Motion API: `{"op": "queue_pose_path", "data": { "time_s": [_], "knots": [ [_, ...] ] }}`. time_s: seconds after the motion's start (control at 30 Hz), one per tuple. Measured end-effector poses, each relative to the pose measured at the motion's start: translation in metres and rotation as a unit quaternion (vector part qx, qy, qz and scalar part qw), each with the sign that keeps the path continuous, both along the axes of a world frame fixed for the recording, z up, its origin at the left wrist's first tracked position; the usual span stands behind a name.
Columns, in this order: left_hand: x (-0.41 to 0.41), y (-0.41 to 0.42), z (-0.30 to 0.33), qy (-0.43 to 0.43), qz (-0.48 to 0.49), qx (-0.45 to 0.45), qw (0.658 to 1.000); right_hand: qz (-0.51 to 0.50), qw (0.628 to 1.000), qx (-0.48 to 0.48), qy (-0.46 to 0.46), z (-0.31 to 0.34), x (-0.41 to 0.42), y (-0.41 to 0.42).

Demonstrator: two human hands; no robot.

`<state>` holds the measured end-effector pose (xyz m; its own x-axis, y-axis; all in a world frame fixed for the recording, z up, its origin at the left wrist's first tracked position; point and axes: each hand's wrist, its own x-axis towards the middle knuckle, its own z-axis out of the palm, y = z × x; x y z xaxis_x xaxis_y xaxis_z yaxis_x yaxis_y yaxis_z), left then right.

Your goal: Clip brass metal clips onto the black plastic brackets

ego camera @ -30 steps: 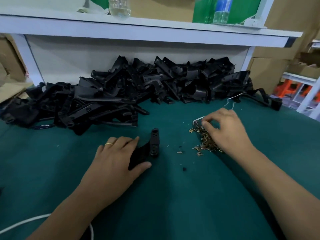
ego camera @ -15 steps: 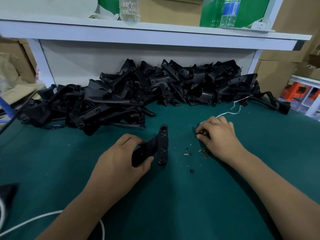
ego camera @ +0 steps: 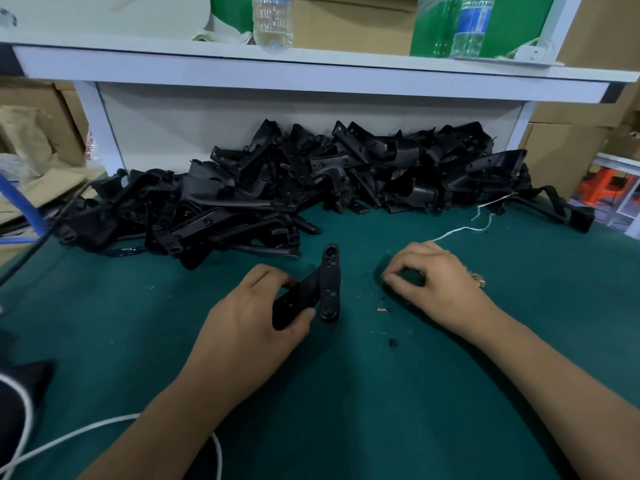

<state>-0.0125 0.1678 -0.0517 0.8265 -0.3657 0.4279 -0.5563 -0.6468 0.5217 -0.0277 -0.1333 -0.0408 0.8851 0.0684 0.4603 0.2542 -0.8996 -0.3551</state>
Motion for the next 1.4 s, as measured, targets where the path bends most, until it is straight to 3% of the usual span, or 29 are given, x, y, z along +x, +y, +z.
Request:
{"op": "queue_pose_path", "data": {
  "time_s": [0.1, 0.73, 1.03, 1.13, 1.27, 1.4],
  "knots": [
    [0.000, 0.000, 0.000, 0.000, -0.007, 0.009, 1.000, 0.066, 0.995, 0.048, 0.049, 0.000, -0.005, 0.014],
    [0.002, 0.002, -0.001, -0.005, -0.024, 0.038, 0.999, 0.006, 1.000, 0.023, 0.010, -0.001, -0.004, 0.015],
    [0.003, 0.004, -0.004, -0.021, -0.019, 0.005, 1.000, 0.000, 0.997, -0.021, 0.068, 0.004, -0.012, 0.019],
    [0.005, 0.005, -0.005, -0.032, -0.016, -0.003, 0.999, 0.044, 0.992, 0.101, 0.067, 0.007, -0.014, 0.025],
    [0.007, 0.006, -0.008, -0.044, -0.009, 0.002, 0.999, 0.167, 0.905, 0.380, 0.097, 0.010, -0.017, 0.041],
    [0.006, 0.005, -0.008, -0.068, -0.012, 0.004, 0.998, 0.197, 0.857, 0.464, 0.108, 0.008, -0.019, 0.051]
  ]
}}
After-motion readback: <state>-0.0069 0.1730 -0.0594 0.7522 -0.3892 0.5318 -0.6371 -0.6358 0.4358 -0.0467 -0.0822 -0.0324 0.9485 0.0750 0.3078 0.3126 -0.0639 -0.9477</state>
